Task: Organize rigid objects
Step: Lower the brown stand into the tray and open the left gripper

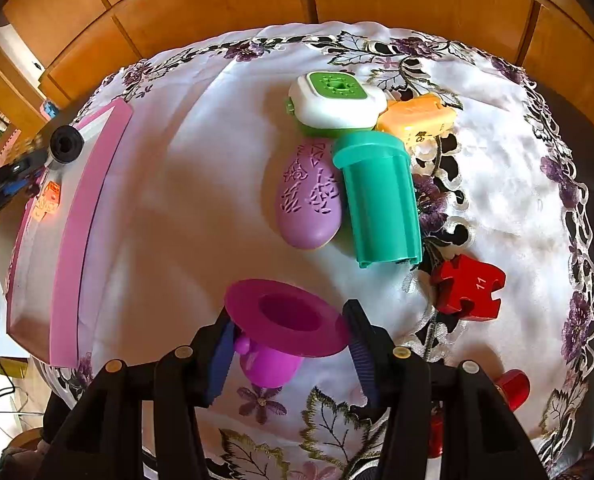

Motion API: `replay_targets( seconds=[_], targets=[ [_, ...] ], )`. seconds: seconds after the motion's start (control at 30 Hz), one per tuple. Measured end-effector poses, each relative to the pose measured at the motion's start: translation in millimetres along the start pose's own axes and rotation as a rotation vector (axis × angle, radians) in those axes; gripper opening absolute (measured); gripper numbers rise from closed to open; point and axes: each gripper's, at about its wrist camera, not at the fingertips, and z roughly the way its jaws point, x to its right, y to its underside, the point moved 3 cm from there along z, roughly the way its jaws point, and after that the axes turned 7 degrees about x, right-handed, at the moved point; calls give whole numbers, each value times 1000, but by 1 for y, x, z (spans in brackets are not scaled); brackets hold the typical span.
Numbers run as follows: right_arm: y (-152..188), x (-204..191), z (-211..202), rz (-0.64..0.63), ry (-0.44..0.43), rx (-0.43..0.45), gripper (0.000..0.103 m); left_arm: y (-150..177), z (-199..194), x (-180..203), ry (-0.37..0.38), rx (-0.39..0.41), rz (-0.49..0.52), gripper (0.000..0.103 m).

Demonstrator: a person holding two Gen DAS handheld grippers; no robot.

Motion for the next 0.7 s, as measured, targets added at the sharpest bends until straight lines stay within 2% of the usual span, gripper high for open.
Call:
replay_targets(
  seconds=[0.13,0.17,0.2,0.27,0.47,0.63,0.7],
  targets=[
    [0,2,0,5,1,-2,52,6,28,-13,-50,-66,-16,48],
    [0,2,0,5,3,-2,52,7,28,-14,-56,-61,-13,54],
    [0,2,0,5,4,-2,52,7,25,-15,-58,-50,-10,65],
    [0,2,0,6,4,-2,52,6,14,-16,-55,-23,-19,73],
    [0,3,0,3,14,1,52,7,-36,-21,-60,69,-16,74],
    [0,3,0,-1,25,6,52,28,-71,-31,-92,85,-53,74],
    [1,2,0,-4,29,7,52,39,-84,-32,-134,90,-40,74]
  ],
)
